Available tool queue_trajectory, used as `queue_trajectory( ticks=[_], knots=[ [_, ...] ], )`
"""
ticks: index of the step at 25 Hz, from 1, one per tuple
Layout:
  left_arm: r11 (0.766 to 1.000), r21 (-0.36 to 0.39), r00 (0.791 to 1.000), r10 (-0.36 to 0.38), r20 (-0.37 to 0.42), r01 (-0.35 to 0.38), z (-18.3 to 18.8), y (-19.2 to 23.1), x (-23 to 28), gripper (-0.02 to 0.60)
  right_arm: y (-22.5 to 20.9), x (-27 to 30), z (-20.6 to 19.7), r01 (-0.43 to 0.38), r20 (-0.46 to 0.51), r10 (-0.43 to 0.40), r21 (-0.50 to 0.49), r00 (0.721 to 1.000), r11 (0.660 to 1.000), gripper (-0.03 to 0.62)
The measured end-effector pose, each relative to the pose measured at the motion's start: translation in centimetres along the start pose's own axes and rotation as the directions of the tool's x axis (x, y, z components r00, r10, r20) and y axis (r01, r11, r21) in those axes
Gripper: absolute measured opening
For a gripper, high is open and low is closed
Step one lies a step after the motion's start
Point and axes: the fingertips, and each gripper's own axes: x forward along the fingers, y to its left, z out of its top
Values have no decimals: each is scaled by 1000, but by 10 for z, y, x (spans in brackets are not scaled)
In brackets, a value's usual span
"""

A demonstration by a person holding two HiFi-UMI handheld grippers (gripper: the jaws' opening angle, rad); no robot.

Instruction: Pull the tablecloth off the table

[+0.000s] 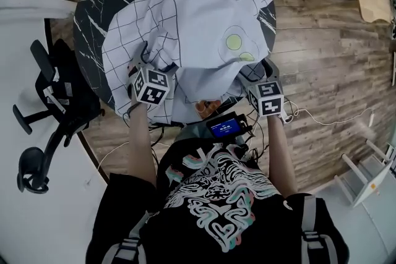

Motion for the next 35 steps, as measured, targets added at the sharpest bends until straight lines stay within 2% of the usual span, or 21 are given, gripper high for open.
queue_trajectory(
  ticks=[5,9,16,20,25,31,35],
  knots=[
    [998,-27,999,-51,-15,50,-4,-2,10,537,2,7,-2,-23,-9,23,16,1000,1000,416],
    [994,-42,994,-103,-32,102,-5,-7,16,538,5,13,-5,-72,-29,73,41,997,997,413],
    [989,-50,989,-141,-43,139,-4,-13,20,538,15,25,-6,-142,-68,146,52,987,988,396],
    [985,-56,986,-166,5,166,6,-26,24,534,23,31,-4,-161,-66,165,61,984,985,387],
    [970,-53,970,-233,66,237,28,-59,27,529,38,41,2,-194,-67,198,69,978,979,379],
    [964,-24,959,-262,103,266,45,-80,30,491,50,49,10,-221,-66,226,74,972,973,368],
    [958,-7,950,-284,133,288,53,-91,29,416,56,52,15,-232,-66,238,94,969,968,365]
  ],
)
